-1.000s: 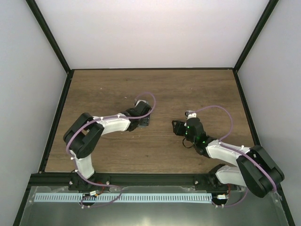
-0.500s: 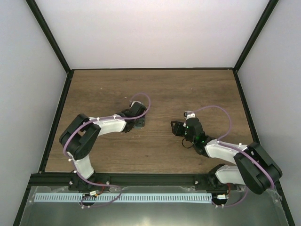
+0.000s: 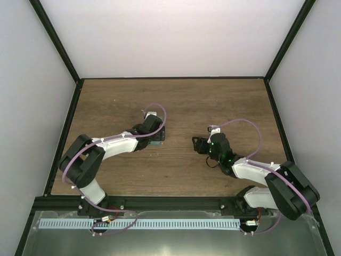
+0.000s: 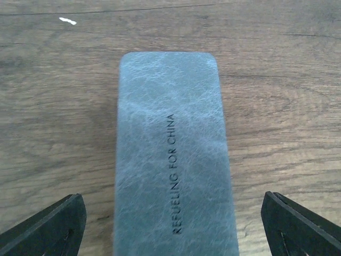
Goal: Organize the sunglasses
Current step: Move the sunglasses case at the center of the board, then reset both arms
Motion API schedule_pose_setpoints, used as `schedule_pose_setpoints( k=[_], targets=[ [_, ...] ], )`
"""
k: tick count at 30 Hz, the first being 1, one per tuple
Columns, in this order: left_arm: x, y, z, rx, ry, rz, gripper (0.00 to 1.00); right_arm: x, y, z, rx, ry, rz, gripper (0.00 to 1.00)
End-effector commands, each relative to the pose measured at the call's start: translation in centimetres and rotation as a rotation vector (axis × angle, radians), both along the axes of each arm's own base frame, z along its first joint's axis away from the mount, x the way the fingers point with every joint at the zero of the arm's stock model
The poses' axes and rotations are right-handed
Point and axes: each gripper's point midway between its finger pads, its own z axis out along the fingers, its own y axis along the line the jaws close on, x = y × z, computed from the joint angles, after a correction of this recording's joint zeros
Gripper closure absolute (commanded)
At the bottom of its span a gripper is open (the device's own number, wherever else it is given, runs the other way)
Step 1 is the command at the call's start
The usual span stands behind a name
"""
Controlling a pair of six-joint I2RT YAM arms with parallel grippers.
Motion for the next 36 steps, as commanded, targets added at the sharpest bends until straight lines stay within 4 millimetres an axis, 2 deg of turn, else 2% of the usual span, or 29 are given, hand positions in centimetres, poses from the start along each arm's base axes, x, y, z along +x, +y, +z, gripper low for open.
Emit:
schedule_pose_setpoints(
  k=[1, 7, 10, 17, 27, 36],
  targets=[
    [-0.4, 1.1, 2.0, -0.046, -0.067, 0.040, 0.07, 0.3, -0.2, 0.7, -0.006, -0.029, -0.016, 0.38],
    [-2.2, 3.2, 5.6, -0.176, -0.205, 0.096, 0.06, 0.8, -0.5, 1.3, -0.025, -0.023, -0.038, 0.29],
    [-3.6, 4.3, 6.8, -0.237, -0.252, 0.100, 0.00, 0.7, -0.8, 1.6, -0.025, -0.030, -0.053, 0.28],
    [-5.9, 7.1, 9.7, -0.297, -0.363, 0.144, 0.00, 1.1, -2.3, 1.9, -0.056, -0.063, -0.127, 0.28],
    [-6.0, 6.6, 8.4, -0.283, -0.314, 0.119, 0.00, 1.0, -2.7, 2.1, -0.069, -0.086, -0.136, 0.28],
    [-6.0, 6.5, 8.5, -0.274, -0.309, 0.115, 0.00, 1.0, -2.8, 2.2, -0.072, -0.090, -0.139, 0.28]
  ],
)
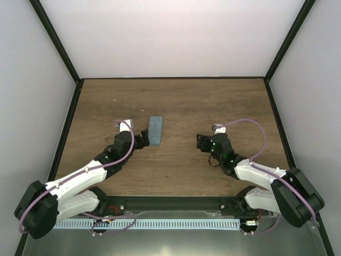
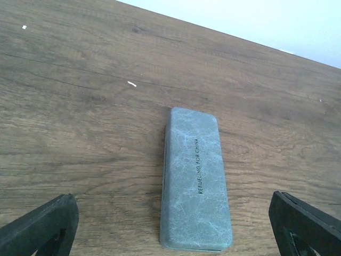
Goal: Organize the sunglasses
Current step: Reset both arms
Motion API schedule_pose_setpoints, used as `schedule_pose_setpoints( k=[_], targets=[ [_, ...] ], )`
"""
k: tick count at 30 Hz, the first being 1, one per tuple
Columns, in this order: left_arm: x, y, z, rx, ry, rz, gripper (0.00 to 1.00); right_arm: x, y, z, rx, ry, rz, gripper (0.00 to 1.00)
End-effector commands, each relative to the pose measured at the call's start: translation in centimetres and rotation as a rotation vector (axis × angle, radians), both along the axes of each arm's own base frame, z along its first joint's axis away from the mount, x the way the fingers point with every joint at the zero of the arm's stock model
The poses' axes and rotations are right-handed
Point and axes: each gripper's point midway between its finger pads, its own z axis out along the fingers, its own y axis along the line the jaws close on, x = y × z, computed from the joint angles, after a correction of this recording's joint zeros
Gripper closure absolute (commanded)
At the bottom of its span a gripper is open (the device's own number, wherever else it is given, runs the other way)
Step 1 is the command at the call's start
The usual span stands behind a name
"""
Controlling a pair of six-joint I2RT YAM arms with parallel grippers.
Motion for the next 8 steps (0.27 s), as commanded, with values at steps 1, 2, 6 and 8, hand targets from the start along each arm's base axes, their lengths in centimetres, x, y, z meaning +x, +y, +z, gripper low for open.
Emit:
schedule_pose_setpoints(
  k=[1, 2, 6, 8],
  targets=[
    [0.15, -0.02, 0.29, -0.003, -0.002, 0.001, 0.00, 0.34, -0.23, 0.95, -0.004, -0.039, -0.014, 0.28],
    [0.13, 0.00, 0.28, -0.002, 0.000, 0.002, 0.00, 0.31, -0.19, 0.83, -0.006, -0.036, -0.012, 0.28],
    [0.09, -0.10, 0.32, -0.005, -0.003, -0.005, 0.00, 0.50, -0.20, 0.85, -0.016, -0.035, -0.013, 0.30],
    [0.08, -0.18, 0.27, -0.007, -0.003, -0.009, 0.00, 0.57, -0.24, 0.98, -0.019, -0.033, -0.018, 0.30]
  ],
)
